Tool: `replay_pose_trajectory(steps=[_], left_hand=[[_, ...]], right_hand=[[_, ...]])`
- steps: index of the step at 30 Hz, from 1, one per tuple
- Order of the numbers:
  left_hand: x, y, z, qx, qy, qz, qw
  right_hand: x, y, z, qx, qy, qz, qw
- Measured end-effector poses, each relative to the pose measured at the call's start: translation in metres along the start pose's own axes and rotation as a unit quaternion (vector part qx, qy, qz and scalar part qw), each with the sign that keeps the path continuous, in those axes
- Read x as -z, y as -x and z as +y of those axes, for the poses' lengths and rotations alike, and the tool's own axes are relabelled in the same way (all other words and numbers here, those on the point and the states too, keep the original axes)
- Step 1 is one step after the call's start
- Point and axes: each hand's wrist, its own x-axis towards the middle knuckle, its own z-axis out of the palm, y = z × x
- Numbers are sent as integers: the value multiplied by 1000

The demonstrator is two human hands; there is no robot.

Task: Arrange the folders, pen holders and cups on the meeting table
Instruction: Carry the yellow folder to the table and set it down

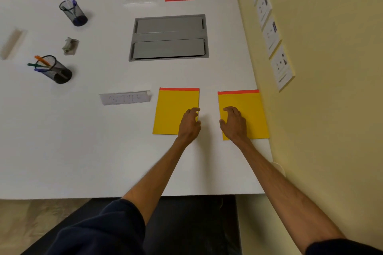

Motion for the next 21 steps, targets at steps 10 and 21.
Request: replay_pose_trajectory(steps=[10,21], left_hand=[[80,4,-39,10,11,46,999],[119,18,-103,71,13,40,997]], right_hand=[[-12,9,-71,31,-36,-17,999],[-47,11,-104,9,-61,-78,995]])
